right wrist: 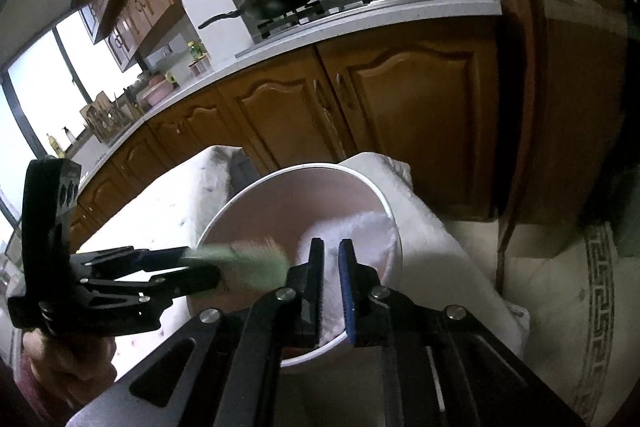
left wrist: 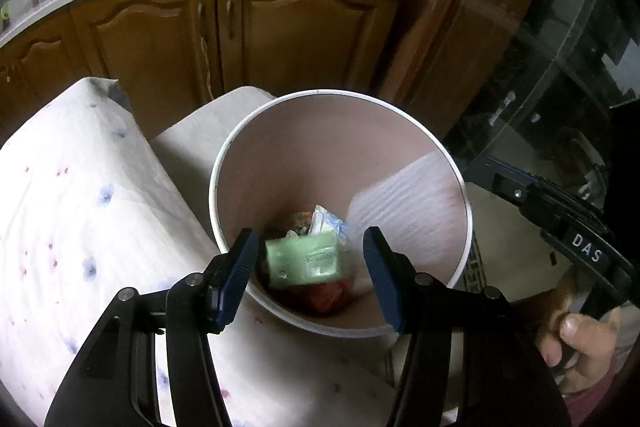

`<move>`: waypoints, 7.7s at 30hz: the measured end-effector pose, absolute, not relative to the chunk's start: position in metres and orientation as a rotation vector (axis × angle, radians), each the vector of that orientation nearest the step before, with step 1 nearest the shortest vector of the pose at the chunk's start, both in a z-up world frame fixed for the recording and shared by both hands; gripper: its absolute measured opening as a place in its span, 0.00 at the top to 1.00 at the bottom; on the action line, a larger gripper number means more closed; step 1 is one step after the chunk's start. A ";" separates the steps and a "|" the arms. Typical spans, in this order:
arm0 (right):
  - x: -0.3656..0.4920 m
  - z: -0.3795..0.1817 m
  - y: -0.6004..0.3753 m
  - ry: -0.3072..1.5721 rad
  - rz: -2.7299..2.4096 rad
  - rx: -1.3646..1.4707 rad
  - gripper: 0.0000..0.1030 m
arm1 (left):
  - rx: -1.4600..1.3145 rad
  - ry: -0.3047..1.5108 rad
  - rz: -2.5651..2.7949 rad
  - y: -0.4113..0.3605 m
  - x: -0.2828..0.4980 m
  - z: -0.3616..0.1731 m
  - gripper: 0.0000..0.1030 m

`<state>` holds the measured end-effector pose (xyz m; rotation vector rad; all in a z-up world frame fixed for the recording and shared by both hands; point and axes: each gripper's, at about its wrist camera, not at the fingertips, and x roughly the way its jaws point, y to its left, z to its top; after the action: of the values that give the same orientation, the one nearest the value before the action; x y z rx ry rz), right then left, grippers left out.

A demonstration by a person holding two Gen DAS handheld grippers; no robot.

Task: Collect trash
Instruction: 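Carry both items over the bin and open both tools to drop them, then move both tools back over the table toward the juice pouch and can, then grasp the green juice pouch with the left tool while the right tool grasps the green crushed can, then carry both items over the bin and open both tools to drop them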

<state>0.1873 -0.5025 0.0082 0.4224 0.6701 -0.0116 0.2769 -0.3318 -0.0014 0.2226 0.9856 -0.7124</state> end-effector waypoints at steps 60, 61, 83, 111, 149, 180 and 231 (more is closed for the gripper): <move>0.174 0.018 -0.249 0.725 0.441 0.409 0.16 | -0.312 0.845 -0.196 0.052 0.149 0.024 0.30; 0.176 0.017 -0.242 0.732 0.456 0.404 0.16 | -0.317 0.842 -0.185 0.056 0.148 0.024 0.30; 0.217 0.000 -0.110 0.875 0.745 0.412 0.20 | -0.379 0.873 0.038 0.168 0.123 -0.003 0.30; 0.248 -0.046 -0.060 1.047 0.848 0.496 0.75 | -0.250 0.934 0.000 0.163 0.144 -0.036 0.87; 0.176 0.015 -0.326 0.700 0.373 0.594 0.76 | -0.098 0.823 -0.421 -0.051 0.179 0.025 0.92; 0.147 0.032 -0.459 0.559 0.076 0.565 0.77 | -0.002 0.811 -0.641 -0.205 0.219 0.052 0.92; 0.202 0.007 -0.497 0.695 -0.040 0.443 0.65 | 0.063 0.967 -0.701 -0.315 0.290 0.004 0.66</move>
<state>0.2016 -0.4973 0.0069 0.4430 0.6950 -0.0404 0.2903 -0.3153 0.0040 0.0628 0.9668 -0.7009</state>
